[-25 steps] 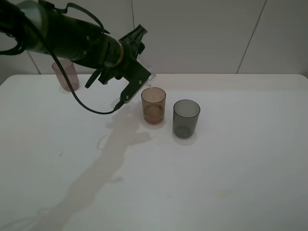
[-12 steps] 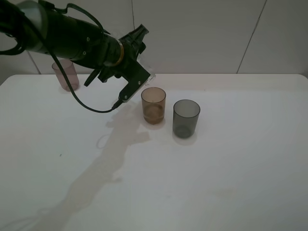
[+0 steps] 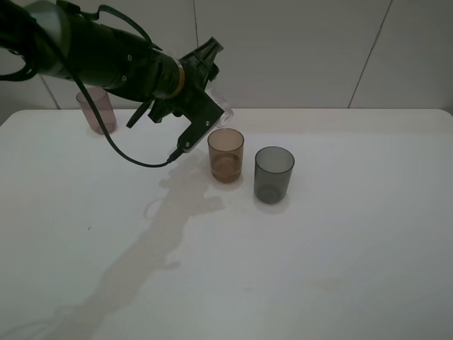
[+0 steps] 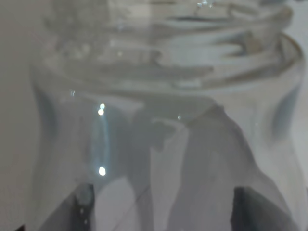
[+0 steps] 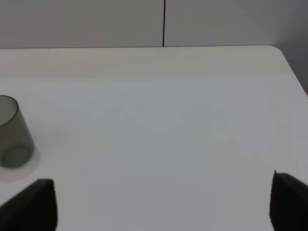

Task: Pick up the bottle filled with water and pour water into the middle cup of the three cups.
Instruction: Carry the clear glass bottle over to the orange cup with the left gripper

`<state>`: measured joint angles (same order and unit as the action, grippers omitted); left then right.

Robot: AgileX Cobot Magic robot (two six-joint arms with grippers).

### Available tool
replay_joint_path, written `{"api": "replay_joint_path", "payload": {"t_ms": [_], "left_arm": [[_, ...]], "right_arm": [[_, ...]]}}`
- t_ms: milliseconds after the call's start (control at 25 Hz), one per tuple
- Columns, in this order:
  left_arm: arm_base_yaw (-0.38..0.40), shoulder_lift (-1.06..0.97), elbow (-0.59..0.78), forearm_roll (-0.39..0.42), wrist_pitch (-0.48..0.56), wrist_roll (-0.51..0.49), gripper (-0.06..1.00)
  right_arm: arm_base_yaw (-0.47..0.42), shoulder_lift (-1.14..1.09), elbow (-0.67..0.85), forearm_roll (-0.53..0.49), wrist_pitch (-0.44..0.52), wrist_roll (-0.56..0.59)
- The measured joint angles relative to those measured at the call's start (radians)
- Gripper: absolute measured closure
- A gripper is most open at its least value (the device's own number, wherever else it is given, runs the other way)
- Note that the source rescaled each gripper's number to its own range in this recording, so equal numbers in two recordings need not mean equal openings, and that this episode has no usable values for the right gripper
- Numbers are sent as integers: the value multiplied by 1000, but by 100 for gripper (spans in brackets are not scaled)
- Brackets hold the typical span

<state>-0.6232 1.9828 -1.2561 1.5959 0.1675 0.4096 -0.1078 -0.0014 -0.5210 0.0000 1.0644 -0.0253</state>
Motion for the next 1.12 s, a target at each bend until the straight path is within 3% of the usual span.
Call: {"api": "replay_joint_path", "payload": {"t_ms": [480,680,840,1040,1120], "left_arm": [[0,0,0,-21,-1,0,93],[0,-10,0,-142,-22,-48,93],[11,-56,0,-337,-29,-251,93],[54,-114,0,-617,-7,-694,93],[68,-122,-1,-692,37,-848,93]], "right_arm": [[0,0,0,0,0,0],[0,0,0,0,0,0],[0,0,0,0,0,0],[0,0,0,0,0,0],[0,0,0,0,0,0]]}}
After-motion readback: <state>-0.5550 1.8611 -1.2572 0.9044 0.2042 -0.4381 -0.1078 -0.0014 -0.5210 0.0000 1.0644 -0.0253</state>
